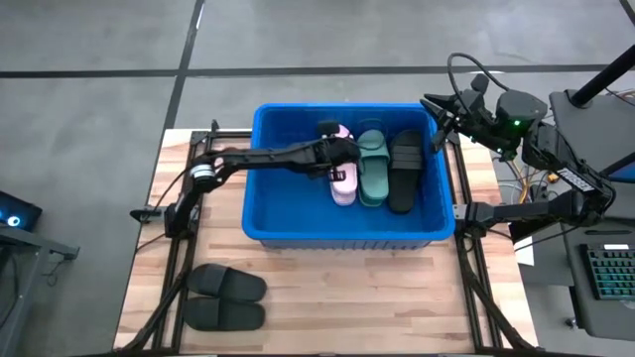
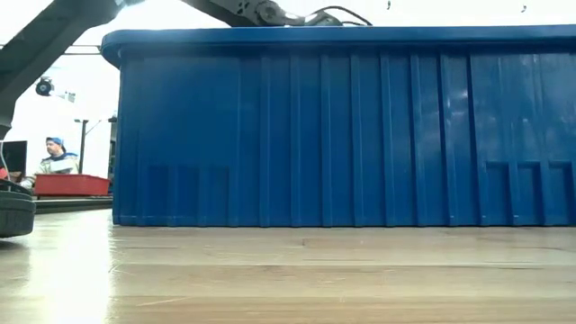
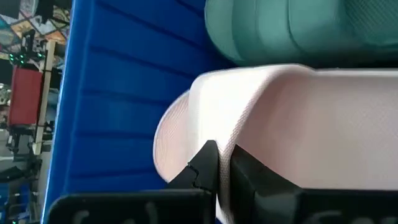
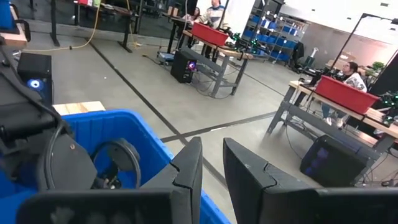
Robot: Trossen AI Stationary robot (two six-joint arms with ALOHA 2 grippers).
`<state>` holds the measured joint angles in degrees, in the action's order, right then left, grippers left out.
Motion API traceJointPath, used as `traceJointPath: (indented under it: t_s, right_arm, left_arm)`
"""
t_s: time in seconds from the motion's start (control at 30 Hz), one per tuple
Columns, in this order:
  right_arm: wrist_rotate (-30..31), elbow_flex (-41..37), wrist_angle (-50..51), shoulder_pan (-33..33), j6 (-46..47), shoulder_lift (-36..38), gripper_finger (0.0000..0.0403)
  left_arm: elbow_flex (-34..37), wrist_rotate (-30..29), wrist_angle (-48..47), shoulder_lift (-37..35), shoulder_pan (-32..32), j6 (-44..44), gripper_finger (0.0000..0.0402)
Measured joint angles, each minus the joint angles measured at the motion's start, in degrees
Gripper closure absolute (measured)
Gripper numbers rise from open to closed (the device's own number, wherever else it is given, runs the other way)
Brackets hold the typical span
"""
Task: Pick and place slides into bin
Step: Put the pink slide into the blue bin
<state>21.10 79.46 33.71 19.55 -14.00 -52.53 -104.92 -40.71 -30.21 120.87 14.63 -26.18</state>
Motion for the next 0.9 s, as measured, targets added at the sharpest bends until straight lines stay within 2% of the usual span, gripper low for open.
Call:
traceJointPath:
  t_s: [0.37, 0.6, 0.9]
  right_arm:
    - [0.00, 0.00, 0.04, 0.00, -0.12, 0.00, 0.0346]
    - [0.00, 0.00, 0.07, 0.00, -0.16, 0.00, 0.0346]
    - [0.00, 0.00, 0.09, -0.02, -0.02, 0.00, 0.0346]
  left_arm:
    - [0.09, 1.69, 3.23, 1.78, 0.07, -1.68, 0.0401]
    - [0.17, 2.99, 2.26, 1.78, 0.11, -7.47, 0.0401]
    - [0.07, 8.87, 2.18, 1.46, 0.96, -7.65, 0.0401]
